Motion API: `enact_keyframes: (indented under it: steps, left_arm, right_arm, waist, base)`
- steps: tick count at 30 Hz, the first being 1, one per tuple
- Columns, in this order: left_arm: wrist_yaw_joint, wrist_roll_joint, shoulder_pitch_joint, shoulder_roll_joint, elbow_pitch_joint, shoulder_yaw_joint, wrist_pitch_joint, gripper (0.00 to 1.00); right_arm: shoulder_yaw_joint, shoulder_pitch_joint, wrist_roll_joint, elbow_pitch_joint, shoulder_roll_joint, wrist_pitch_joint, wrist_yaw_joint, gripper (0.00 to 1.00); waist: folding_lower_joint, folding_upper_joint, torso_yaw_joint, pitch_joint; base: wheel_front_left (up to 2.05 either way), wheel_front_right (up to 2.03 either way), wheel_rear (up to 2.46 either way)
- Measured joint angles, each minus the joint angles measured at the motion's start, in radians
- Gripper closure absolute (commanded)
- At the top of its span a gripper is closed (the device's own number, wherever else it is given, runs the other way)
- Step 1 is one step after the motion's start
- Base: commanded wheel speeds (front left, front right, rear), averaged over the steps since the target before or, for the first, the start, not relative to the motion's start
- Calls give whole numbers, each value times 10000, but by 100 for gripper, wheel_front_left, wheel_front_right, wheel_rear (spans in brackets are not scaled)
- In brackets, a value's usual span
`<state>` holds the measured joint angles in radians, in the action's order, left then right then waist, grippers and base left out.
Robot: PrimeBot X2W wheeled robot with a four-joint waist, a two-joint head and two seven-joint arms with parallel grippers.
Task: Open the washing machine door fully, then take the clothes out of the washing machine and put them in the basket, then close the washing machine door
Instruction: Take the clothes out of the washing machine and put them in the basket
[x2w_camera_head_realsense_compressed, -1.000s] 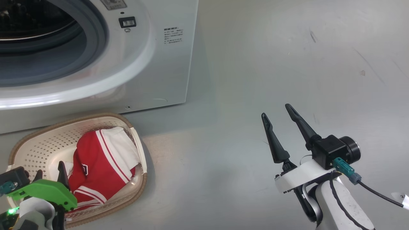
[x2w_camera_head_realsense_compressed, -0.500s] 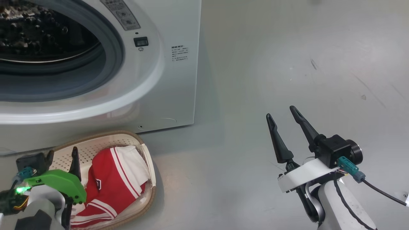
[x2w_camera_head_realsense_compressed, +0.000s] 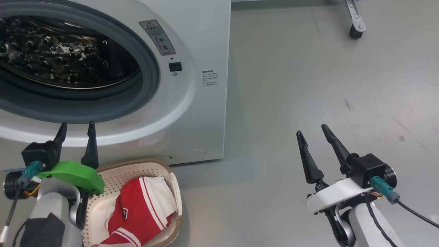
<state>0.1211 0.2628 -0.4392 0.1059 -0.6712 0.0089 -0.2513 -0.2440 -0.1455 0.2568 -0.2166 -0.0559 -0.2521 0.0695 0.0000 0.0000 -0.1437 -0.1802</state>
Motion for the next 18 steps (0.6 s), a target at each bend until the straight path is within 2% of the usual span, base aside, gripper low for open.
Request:
enact_keyframes:
  steps: [18]
  left_arm:
    - [0, -339, 2306, -303, 2395, -19, -6, 0]
  right_arm:
    - [125, 613, -2, 236, 15, 0, 86, 0]
  waist:
    - [0, 0, 548, 1207]
  base:
    - [0, 0, 0]
